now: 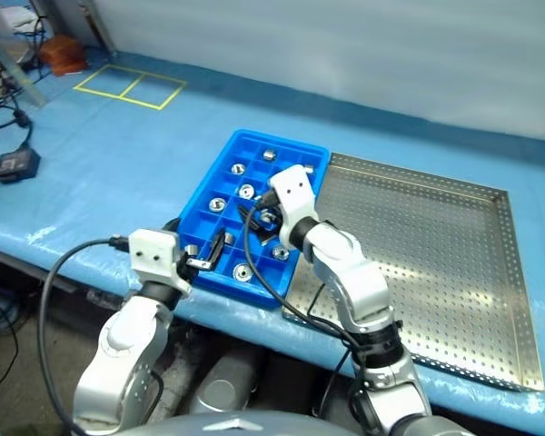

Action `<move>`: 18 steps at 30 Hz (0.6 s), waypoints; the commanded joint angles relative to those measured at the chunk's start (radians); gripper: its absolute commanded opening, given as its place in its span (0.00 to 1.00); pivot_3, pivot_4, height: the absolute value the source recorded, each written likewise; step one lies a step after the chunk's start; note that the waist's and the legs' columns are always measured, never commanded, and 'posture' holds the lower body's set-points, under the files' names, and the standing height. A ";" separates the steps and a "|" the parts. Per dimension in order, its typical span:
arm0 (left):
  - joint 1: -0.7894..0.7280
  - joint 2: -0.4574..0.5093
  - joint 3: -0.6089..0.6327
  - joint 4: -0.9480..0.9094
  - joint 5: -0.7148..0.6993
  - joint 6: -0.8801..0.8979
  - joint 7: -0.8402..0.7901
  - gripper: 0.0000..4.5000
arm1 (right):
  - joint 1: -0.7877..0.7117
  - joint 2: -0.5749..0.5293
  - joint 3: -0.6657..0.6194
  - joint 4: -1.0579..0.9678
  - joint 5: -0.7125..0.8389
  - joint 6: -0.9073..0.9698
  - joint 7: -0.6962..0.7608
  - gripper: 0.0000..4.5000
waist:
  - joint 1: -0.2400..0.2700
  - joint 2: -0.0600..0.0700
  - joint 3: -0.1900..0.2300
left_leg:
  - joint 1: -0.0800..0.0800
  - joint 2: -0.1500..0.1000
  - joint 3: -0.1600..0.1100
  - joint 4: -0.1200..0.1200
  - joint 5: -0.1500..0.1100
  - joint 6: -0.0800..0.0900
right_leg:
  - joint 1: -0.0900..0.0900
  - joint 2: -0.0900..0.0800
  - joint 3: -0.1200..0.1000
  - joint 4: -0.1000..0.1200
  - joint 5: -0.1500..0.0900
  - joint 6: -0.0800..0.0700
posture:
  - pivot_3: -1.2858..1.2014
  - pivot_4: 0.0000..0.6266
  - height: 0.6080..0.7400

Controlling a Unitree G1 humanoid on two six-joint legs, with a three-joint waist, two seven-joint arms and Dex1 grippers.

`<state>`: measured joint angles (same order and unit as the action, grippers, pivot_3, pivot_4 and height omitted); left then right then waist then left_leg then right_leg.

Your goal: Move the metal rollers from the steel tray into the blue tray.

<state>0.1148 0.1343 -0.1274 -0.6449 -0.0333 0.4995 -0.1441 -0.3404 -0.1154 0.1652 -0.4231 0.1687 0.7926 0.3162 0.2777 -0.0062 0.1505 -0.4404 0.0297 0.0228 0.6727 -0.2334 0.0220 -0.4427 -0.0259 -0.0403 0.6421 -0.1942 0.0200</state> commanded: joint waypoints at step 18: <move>-0.198 0.179 -0.040 0.154 -0.086 0.072 -0.255 1.00 | 0.287 -0.187 -0.068 -0.280 0.021 0.113 -0.025 0.99 | -0.278 0.000 0.000 | 0.020 0.002 -0.001 0.004 0.000 0.001 | 0.015 0.001 0.008 0.007 -0.003 -0.006 | 0.54 0.24 1.00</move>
<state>-0.0826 0.3090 -0.1753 -0.4722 -0.1083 0.5754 -0.3923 -0.0521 -0.2923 0.0956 -0.6534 0.1858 0.9059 0.2914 -0.0006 -0.0059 0.1508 -0.4197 0.0319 0.0224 0.6762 -0.2338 0.0233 -0.4274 -0.0251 -0.0320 0.6487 -0.1977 0.0145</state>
